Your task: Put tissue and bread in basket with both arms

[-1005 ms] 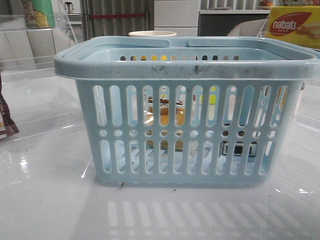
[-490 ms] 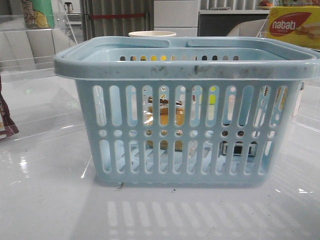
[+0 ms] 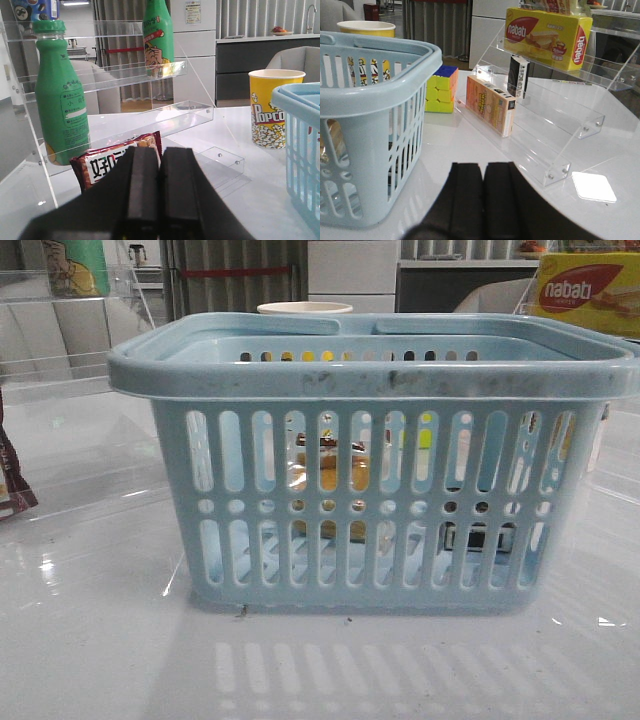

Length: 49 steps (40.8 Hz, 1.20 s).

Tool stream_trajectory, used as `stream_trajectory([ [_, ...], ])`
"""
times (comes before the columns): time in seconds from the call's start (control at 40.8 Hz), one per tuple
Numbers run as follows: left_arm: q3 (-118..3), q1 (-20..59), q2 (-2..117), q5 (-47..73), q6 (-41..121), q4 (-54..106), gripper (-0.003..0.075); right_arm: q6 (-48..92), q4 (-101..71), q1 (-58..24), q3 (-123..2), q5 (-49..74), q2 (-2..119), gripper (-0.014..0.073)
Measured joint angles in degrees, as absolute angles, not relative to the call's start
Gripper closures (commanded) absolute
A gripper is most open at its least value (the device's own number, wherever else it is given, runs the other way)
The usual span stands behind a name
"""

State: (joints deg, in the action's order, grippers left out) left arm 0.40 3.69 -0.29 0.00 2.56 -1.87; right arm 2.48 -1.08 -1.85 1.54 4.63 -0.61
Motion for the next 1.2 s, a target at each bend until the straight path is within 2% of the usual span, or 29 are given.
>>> stream_trajectory([
  [1.201,0.4,3.69,-0.29,0.0,2.56,-1.87,0.0627,2.48,-2.97,0.18,1.66,2.84,-0.61,0.0538],
])
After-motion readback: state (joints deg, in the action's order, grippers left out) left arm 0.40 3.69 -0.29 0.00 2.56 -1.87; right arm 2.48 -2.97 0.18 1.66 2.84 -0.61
